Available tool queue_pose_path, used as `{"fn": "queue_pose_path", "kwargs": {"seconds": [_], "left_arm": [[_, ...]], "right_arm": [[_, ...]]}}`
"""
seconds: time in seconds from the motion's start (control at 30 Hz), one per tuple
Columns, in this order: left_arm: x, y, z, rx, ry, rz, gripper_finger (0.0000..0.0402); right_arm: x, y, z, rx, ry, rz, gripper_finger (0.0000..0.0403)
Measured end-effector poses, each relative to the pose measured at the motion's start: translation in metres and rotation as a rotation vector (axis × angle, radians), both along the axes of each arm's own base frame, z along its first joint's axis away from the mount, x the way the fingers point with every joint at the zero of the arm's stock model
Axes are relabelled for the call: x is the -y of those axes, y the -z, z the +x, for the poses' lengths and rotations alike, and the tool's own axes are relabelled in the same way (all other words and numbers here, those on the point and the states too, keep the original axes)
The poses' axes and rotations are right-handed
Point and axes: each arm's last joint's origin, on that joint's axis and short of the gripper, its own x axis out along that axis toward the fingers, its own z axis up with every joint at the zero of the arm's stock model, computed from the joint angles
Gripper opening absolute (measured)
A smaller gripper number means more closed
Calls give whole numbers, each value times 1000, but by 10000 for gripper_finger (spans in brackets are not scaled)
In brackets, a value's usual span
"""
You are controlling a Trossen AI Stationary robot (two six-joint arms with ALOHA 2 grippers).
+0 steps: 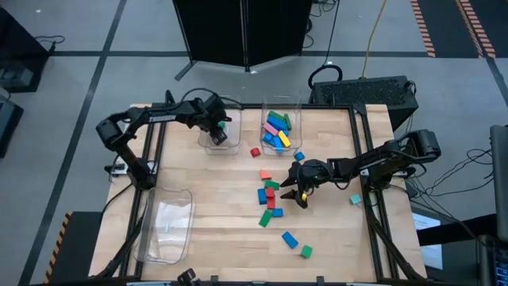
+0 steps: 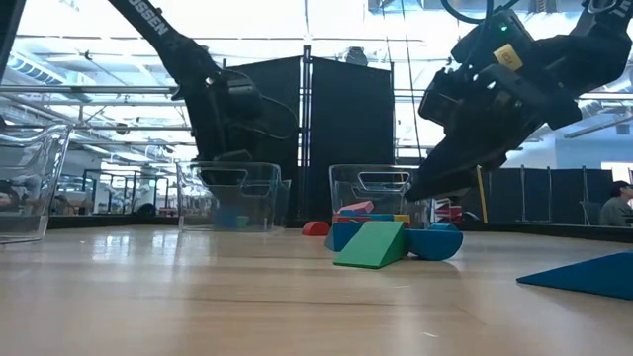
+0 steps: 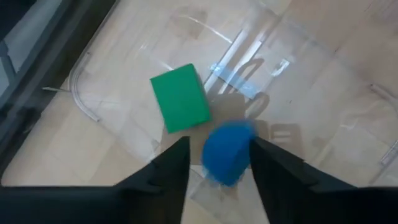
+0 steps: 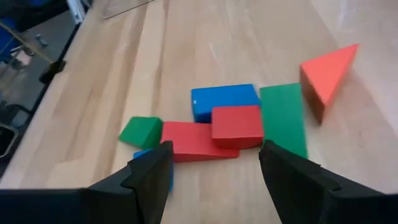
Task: Sort blocks by size
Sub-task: Put the blue half cylinder block into the top left transparent bin, then put the red half cylinder block into the top left transparent bin
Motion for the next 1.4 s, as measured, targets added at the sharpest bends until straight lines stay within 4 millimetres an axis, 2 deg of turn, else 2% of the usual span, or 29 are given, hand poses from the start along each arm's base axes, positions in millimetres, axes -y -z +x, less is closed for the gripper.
{"fn": "queue_pose_path", "kwargs": {"seconds": [0.13, 0.23, 0.47, 0.6, 0.83, 1.07, 1.27, 1.4], "left_arm": [[1, -3, 0, 3, -4, 12, 226], [1, -4, -1, -4, -28, 26, 252], [7, -19, -2, 44, -33, 49, 259], [18, -38, -2, 105, -17, 82, 260], [57, -72, 8, 240, 114, 155, 260], [106, -89, 36, 425, 255, 196, 260], [139, -86, 54, 521, 223, 149, 260], [150, -71, 64, 488, 205, 119, 260]], "right_arm": [[0, 0, 0, -1, 10, -10, 233], [0, 0, 0, -2, 10, -10, 233], [0, 0, 0, -2, 12, -11, 233], [0, 2, 0, -9, 13, -10, 233], [1, 11, 1, -57, 67, -7, 233], [2, 10, 4, -22, 139, -30, 233], [3, 4, 7, 42, 172, -43, 233], [3, 3, 7, 50, 170, -39, 233]]}}
